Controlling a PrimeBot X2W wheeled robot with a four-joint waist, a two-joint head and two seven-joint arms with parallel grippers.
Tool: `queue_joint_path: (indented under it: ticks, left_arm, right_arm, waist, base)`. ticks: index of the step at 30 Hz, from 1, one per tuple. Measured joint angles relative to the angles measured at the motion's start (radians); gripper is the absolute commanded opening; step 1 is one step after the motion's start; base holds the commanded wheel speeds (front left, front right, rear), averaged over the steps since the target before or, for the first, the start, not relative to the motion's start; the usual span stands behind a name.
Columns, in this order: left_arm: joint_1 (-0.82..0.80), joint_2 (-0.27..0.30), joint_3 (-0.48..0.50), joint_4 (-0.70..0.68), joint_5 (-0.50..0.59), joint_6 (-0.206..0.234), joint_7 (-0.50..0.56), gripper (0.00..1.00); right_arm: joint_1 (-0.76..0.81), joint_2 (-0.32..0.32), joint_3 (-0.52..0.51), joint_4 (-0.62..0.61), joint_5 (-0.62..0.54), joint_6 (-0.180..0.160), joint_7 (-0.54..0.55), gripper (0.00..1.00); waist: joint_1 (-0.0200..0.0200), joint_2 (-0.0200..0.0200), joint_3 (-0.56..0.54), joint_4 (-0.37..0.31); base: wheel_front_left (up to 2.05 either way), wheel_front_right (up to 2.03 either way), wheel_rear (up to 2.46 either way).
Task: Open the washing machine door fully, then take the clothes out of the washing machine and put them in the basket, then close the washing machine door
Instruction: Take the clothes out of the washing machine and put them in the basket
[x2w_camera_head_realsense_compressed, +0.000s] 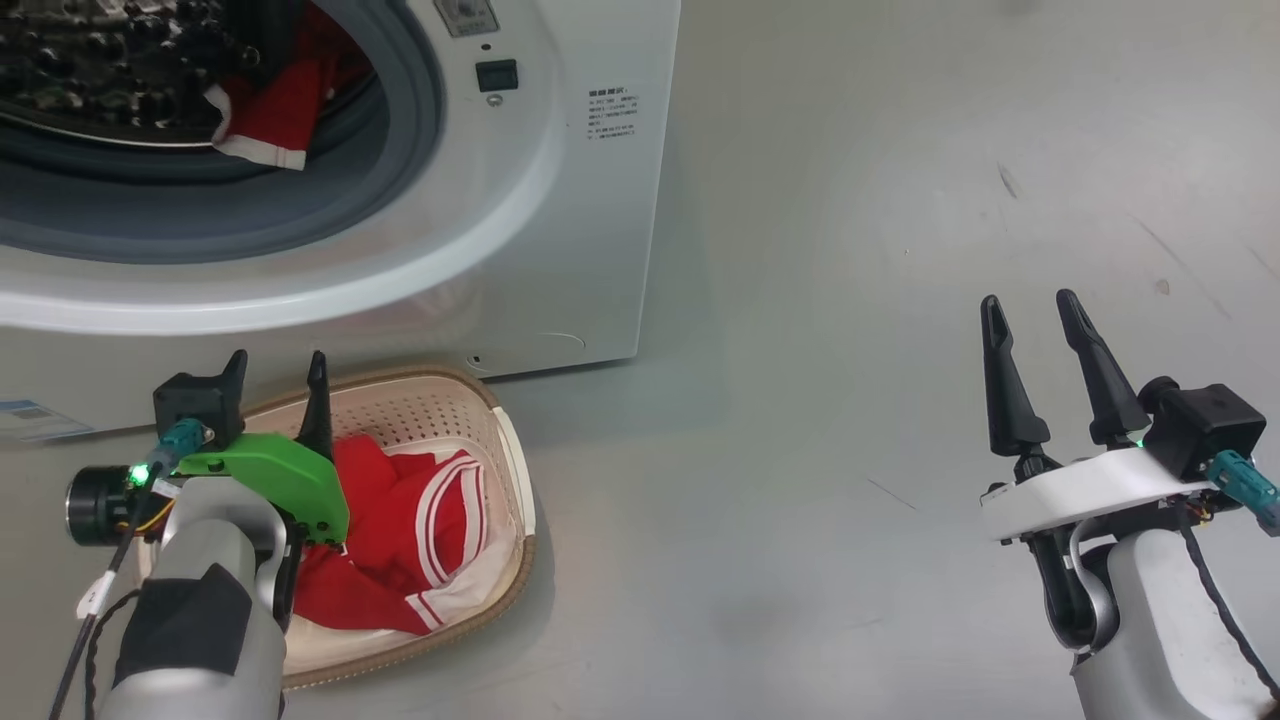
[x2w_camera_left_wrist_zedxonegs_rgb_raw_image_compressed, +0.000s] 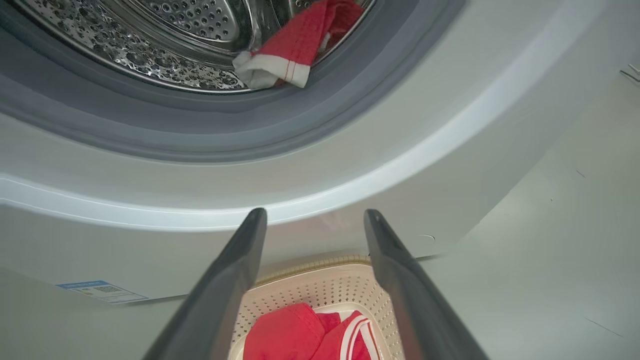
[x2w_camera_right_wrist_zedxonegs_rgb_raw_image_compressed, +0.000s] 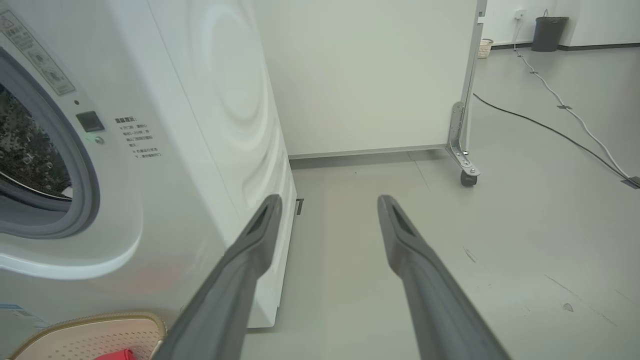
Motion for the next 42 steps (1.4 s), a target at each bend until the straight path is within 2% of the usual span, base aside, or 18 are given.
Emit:
queue_joint_path:
  ticks: [8,23,30,36,42]
  left_arm:
    - [0.063,-0.004,-0.013,-0.141,-0.018,-0.020,0.000,1.00]
    - [0.242,-0.006,-0.003,-0.329,-0.065,-0.025,0.000,1.00]
    - [0.292,-0.007,0.010,-0.391,-0.080,-0.019,0.000,1.00]
    - [0.322,-0.007,-0.017,-0.428,-0.116,-0.019,0.000,1.00]
    - [0.355,-0.007,-0.037,-0.472,-0.148,0.002,0.000,1.00]
  right_arm:
    - [0.046,0.000,0.004,0.004,-0.019,0.000,0.000,1.00]
    - [0.122,-0.007,0.016,0.000,-0.026,0.000,0.000,1.00]
    - [0.136,-0.005,0.034,-0.014,-0.026,0.000,0.000,1.00]
    - [0.137,-0.005,0.033,-0.023,-0.026,0.000,0.000,1.00]
    - [0.145,-0.005,0.034,-0.027,-0.026,0.000,0.000,1.00]
  waist:
    - [0.0000,0.0000,-0.087,0.040]
    - [0.0000,0.0000,-0.201,0.085]
    - [0.0000,0.0000,-0.219,0.094]
    - [0.0000,0.0000,-0.222,0.101]
    - [0.0000,0.0000,-0.225,0.107]
  base:
    - [0.00,0.00,0.00]
    - [0.00,0.00,0.00]
    - [0.00,0.00,0.00]
    - [0.00,0.00,0.00]
    - [0.00,0.00,0.00]
